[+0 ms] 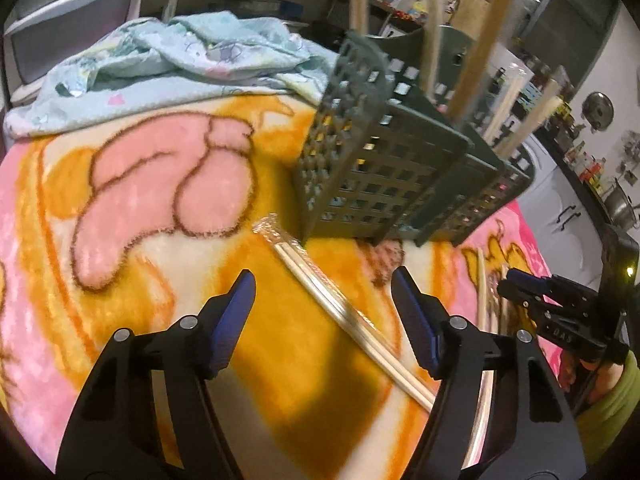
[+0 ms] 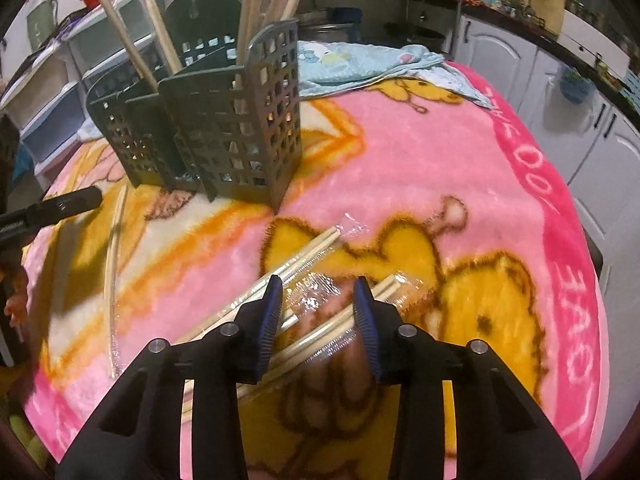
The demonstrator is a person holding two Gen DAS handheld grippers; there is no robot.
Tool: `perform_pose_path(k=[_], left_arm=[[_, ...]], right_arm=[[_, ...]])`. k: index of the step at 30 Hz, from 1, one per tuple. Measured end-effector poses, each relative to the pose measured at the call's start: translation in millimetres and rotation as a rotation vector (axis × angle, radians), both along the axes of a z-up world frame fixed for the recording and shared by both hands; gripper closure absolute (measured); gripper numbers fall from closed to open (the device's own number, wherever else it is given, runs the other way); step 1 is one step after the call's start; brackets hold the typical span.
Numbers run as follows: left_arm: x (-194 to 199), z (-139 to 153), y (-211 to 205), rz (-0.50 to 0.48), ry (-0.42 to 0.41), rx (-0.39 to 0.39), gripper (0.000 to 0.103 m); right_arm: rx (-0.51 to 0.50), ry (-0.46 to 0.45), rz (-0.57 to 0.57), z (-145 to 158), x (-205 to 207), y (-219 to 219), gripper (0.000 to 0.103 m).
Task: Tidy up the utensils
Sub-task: 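Lower both tools toward the remaining wrapped chopsticks on the blanket, then close the left tool on a chopstick while the right tool grasps another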
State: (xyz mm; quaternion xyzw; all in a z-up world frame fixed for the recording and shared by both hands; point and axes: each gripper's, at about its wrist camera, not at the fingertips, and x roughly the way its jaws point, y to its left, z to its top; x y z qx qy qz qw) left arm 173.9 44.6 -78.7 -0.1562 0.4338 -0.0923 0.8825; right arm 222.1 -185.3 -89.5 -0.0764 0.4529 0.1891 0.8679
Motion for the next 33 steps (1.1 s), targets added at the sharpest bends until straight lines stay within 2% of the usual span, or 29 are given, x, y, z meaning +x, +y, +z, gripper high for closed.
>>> perform_pose_path(k=[3, 11, 16, 21, 33], left_arm=[[7, -5, 5, 0.015, 0.019, -0.012, 0.045], [25, -17, 16, 0.034, 0.065, -0.022, 0.052], [34, -17, 11, 0.014, 0.088, 0.028, 0.054], [39, -17, 9, 0.014, 0.096, 0.085, 0.067], [37, -19, 6, -0.007, 0.085, 0.134, 0.073]], right_arm=[[-0.022, 0.023, 0.016, -5, 5, 2, 0.068], [0.003, 0.073, 0.045, -13, 14, 2, 0.069], [0.021, 0.09, 0.049, -14, 13, 1, 0.073], [0.023, 0.096, 0.048, -16, 11, 2, 0.079], [0.039, 0.087, 0.03, -16, 2, 4, 0.094]])
